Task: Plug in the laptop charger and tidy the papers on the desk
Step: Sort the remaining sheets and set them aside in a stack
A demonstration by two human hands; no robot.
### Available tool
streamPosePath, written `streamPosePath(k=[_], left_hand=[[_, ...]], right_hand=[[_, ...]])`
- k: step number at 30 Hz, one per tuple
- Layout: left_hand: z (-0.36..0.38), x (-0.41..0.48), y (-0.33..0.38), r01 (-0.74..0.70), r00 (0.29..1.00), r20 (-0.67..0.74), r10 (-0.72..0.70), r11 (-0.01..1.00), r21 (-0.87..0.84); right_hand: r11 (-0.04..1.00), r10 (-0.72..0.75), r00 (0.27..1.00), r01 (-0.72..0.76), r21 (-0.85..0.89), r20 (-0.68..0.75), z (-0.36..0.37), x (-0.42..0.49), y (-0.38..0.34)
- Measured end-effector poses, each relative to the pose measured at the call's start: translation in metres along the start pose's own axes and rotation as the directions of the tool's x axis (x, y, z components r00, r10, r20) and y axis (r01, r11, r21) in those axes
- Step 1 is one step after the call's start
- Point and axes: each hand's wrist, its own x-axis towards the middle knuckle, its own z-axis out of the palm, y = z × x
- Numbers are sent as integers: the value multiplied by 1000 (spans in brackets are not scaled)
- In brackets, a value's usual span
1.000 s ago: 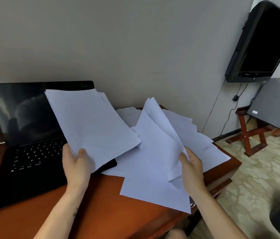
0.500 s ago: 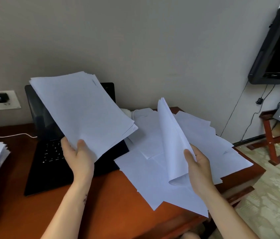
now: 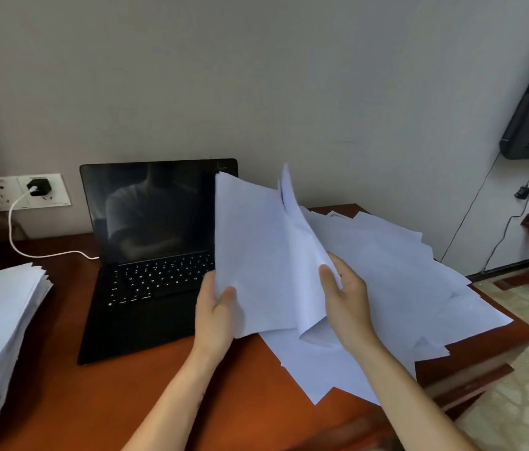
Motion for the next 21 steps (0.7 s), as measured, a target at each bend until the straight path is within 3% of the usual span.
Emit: streamPosePath(k=[4, 7, 10, 12, 14, 16, 18, 19, 21], left_hand=[[5, 0, -2, 121, 986, 105, -126, 991, 52], [6, -2, -5, 186, 968, 157, -197, 979, 84], [6, -3, -5, 212, 962, 147, -230, 969, 129], [6, -1, -3, 232, 957, 144, -251, 964, 132], [3, 1, -4, 245, 942, 198, -269, 960, 138], [0, 2, -6, 307, 909, 272, -316, 949, 77], [-2, 4, -5, 341, 890, 294, -347, 937, 74], [-3, 5, -3, 332, 891, 288, -350, 937, 113], [-1, 5, -2, 303, 902, 254, -349, 931, 203]], right_hand=[[992, 3, 987, 17, -123, 160, 23, 2, 11], [975, 110, 949, -45, -218, 296, 33, -2, 21], [972, 208, 905, -151, -178, 370, 33, -10, 27], [972, 206, 923, -154, -179, 326, 24, -13, 32], [916, 90, 986, -28, -399, 137, 7, -8, 46], [667, -20, 1000, 14, -745, 0, -13, -1, 63], [477, 56, 997, -75, -876, -54, -24, 1, 77], [460, 95, 995, -79, -884, -40, -26, 0, 81], [544, 99, 995, -37, -838, 20, -28, -3, 84]])
